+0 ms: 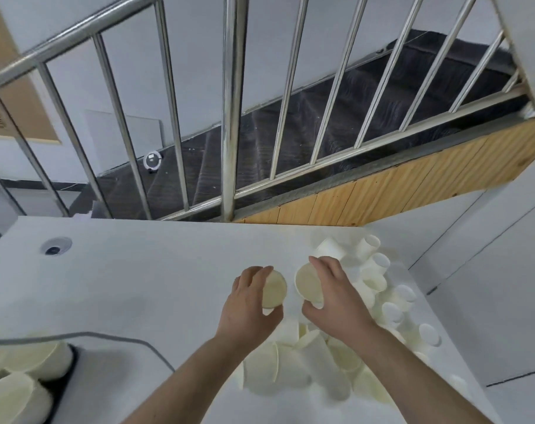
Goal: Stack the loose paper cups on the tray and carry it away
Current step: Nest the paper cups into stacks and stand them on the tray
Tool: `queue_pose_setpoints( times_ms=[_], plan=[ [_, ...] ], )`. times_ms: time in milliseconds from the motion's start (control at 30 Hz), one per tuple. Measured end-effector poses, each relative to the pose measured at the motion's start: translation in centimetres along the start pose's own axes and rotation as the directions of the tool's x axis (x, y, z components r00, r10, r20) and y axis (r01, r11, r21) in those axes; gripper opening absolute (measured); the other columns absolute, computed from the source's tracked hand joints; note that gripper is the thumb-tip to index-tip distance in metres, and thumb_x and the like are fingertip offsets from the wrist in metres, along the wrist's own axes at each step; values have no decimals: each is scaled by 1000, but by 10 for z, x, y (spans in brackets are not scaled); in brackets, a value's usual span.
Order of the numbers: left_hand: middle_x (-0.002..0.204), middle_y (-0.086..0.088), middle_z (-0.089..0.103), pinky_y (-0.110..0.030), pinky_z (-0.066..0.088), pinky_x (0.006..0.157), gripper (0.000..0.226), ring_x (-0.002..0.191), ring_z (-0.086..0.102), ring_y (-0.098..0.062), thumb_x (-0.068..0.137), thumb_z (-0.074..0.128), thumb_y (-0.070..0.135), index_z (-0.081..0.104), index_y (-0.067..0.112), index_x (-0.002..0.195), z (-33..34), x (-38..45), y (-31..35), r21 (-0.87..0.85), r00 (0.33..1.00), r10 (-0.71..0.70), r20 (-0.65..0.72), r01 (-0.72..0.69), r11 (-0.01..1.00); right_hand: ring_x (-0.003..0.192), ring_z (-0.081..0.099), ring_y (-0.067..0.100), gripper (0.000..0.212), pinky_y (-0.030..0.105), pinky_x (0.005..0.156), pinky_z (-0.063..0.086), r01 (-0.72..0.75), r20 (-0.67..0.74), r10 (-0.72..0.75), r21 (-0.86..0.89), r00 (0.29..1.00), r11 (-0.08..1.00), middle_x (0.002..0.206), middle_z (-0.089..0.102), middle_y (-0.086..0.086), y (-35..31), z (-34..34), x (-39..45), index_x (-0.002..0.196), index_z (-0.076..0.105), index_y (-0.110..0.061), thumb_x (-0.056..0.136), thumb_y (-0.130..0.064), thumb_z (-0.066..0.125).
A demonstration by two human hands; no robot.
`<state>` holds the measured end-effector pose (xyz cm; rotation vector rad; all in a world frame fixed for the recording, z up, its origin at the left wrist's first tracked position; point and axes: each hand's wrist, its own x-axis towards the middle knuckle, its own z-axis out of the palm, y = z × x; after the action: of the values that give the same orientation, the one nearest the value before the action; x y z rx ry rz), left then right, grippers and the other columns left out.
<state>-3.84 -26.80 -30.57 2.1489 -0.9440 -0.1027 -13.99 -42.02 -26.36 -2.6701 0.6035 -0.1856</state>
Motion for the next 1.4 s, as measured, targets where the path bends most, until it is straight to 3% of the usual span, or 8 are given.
queue_pose_setpoints(
  times_ms=[200,533,700,867,967,1200,1400],
  plan=[
    [136,15,37,-21,41,84,67,122,38,-10,78,66,30,36,30,138,-49,-76,-7,26,1000,-20,-21,21,999,128,38,11,79,30,91,49,58,-29,-57,44,998,997,142,26,-11,-49,15,-59,149,26,-26,79,-27,63],
    [136,12,40,-27,42,94,67,121,41,-15,78,64,31,36,28,139,-127,-158,-38,82,993,-102,-56,106,991,125,40,11,77,28,92,47,151,52,-157,102,986,983,137,26,-12,-144,44,-104,149,26,-27,81,-29,62],
    [133,16,38,-18,33,89,66,121,39,-11,79,65,31,36,30,138,-153,-184,-66,73,985,-147,-90,154,985,123,43,12,75,26,92,47,192,91,-202,104,975,976,138,27,-11,-188,64,-111,149,25,-26,82,-28,59],
    [125,14,43,-21,40,87,66,117,46,-12,72,68,32,45,26,133,-194,-201,-115,5,972,-191,-139,193,981,123,41,12,73,28,93,47,227,123,-240,112,963,967,137,27,-11,-244,96,-106,148,25,-27,82,-29,56],
    [126,11,45,-27,42,92,70,117,47,-15,65,60,36,47,23,132,-225,-204,-147,25,967,-202,-153,208,978,123,41,12,74,27,93,46,219,139,-235,119,962,968,137,26,-11,-280,115,-93,149,24,-28,83,-30,57],
    [131,11,41,-24,42,90,69,123,41,-14,74,70,23,40,27,137,-283,-198,-222,83,969,-224,-102,233,969,123,41,10,75,26,93,46,123,180,-152,163,972,979,141,24,-13,-351,161,-73,149,24,-29,82,-28,58],
    [131,9,42,-22,41,80,71,121,40,-13,74,69,27,38,29,138,-305,-195,-263,105,971,-240,-21,241,965,119,43,8,75,27,91,47,70,206,-101,150,973,986,140,25,-14,-383,193,-66,148,25,-30,82,-29,58]
  ],
)
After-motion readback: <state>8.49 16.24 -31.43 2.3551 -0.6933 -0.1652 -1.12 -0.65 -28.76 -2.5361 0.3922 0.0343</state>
